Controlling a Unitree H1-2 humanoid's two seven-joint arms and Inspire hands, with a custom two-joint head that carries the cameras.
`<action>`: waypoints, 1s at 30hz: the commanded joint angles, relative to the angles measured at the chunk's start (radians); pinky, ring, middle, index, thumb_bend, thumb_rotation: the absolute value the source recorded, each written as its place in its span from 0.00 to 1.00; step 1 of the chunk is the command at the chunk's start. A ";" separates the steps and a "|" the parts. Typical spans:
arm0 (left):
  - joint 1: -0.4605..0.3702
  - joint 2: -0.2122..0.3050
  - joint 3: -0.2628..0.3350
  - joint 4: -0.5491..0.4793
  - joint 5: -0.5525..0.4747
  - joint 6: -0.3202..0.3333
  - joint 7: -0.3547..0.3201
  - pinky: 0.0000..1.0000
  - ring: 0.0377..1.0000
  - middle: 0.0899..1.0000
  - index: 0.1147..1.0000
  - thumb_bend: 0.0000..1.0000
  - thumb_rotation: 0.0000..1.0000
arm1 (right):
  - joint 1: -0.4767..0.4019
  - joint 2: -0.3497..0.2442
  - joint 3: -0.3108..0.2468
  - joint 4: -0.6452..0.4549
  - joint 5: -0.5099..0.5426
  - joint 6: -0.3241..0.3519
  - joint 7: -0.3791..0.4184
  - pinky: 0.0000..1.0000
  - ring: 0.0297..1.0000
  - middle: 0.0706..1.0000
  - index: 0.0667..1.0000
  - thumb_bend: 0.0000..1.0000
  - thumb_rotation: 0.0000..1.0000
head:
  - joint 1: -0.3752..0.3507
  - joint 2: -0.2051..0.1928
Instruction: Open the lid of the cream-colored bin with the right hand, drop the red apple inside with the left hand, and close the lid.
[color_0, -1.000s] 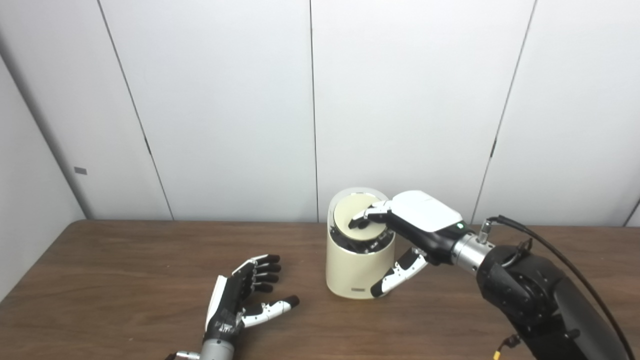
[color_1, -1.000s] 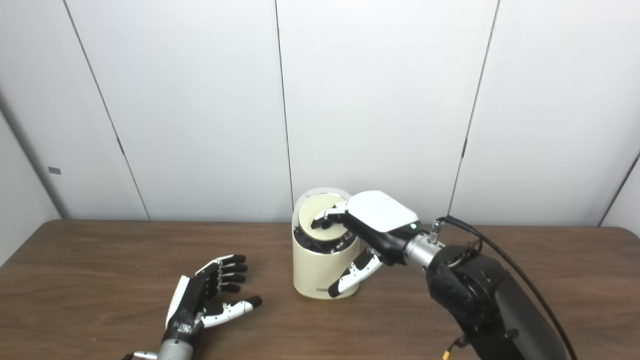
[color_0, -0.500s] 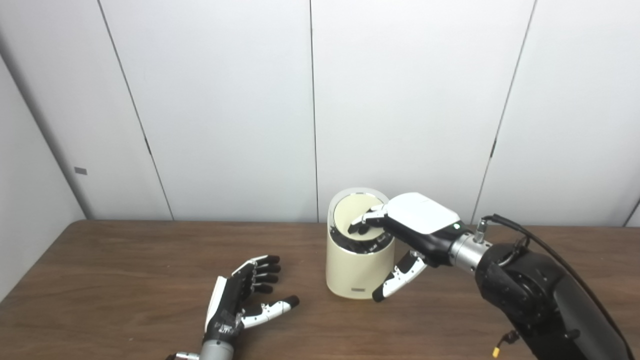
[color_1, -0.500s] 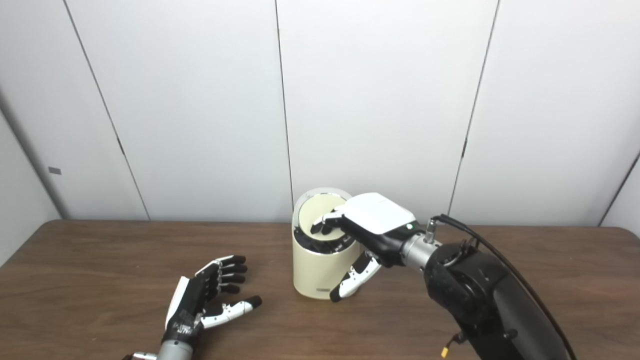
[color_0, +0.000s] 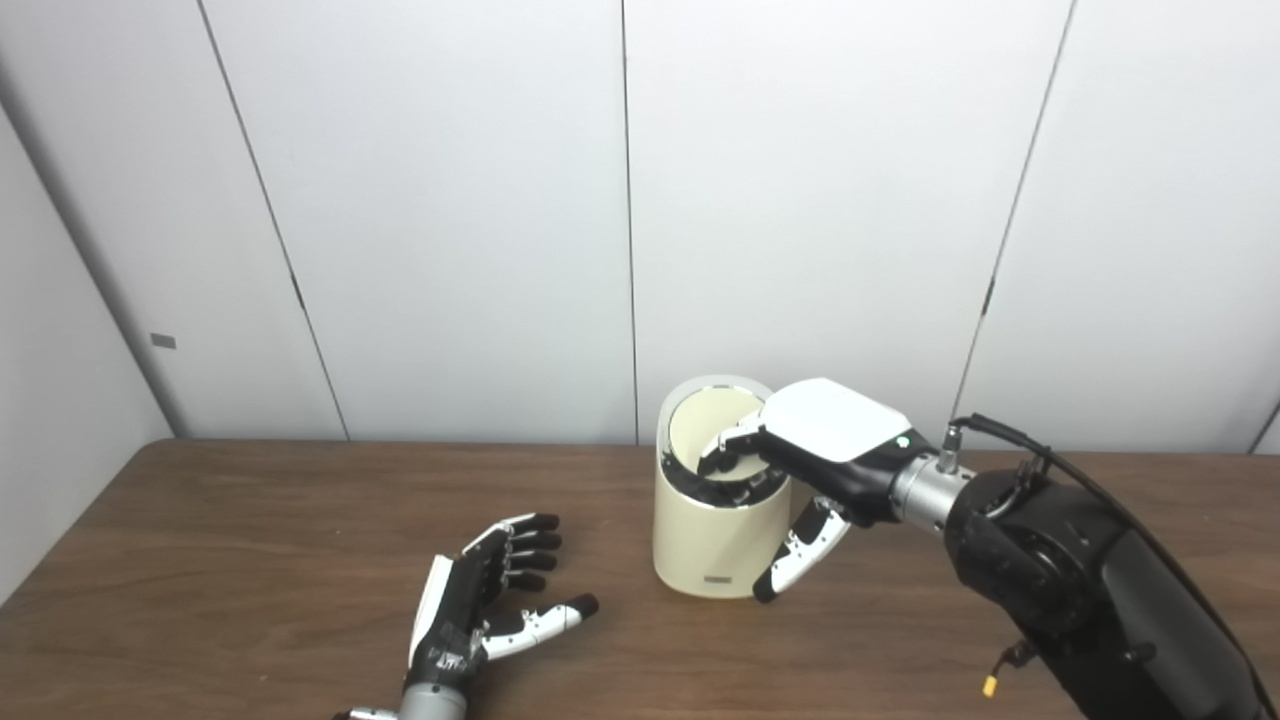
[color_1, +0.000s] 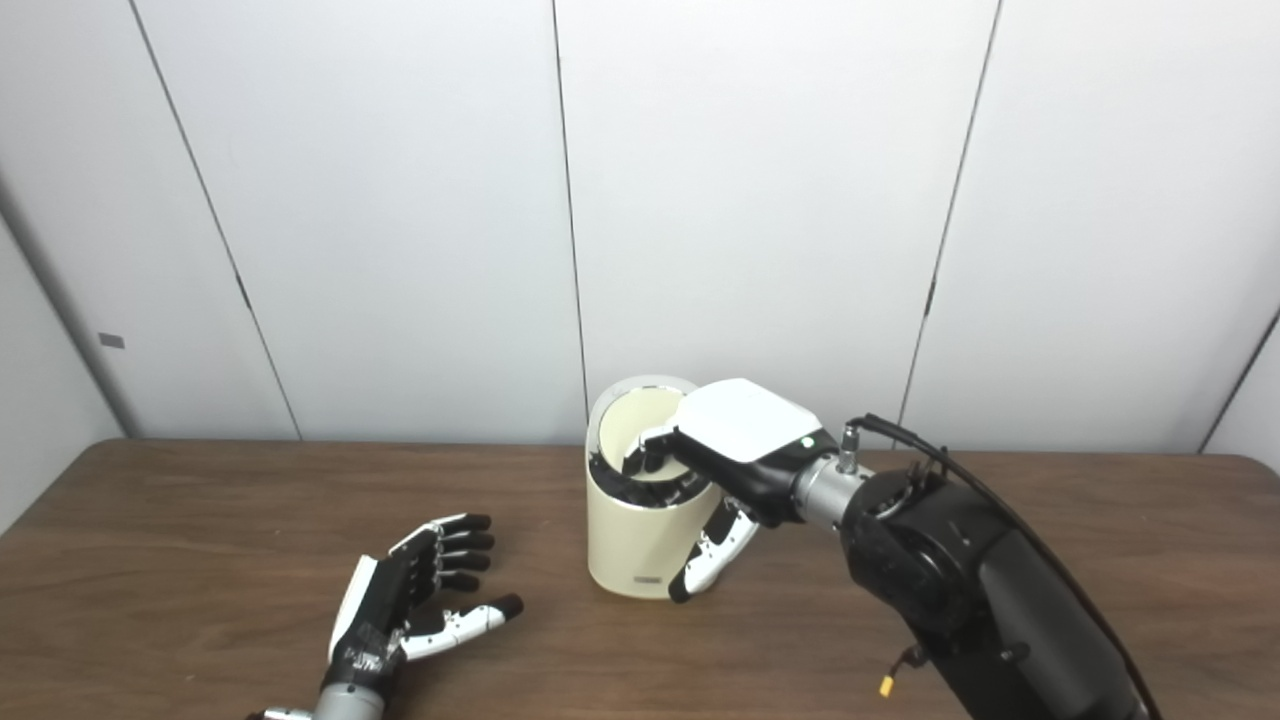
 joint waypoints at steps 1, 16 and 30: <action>-0.006 0.005 -0.001 -0.026 0.007 0.004 -0.003 0.62 0.67 0.68 0.71 0.78 0.06 | -0.007 -0.026 0.026 0.003 -0.019 0.021 0.089 0.72 0.84 0.72 0.73 0.80 0.39 | 0.001 0.001; -0.005 0.005 -0.002 -0.030 0.008 0.013 -0.005 0.60 0.67 0.69 0.70 0.78 0.06 | -0.010 -0.033 0.024 -0.012 -0.011 0.031 0.125 0.71 0.83 0.72 0.73 0.82 0.45 | 0.001 0.000; -0.010 0.010 -0.007 -0.011 0.014 -0.002 -0.005 0.62 0.67 0.69 0.70 0.77 0.06 | 0.038 0.012 -0.138 -0.045 0.163 0.025 -0.043 0.68 0.80 0.70 0.72 0.79 0.36 | 0.002 -0.010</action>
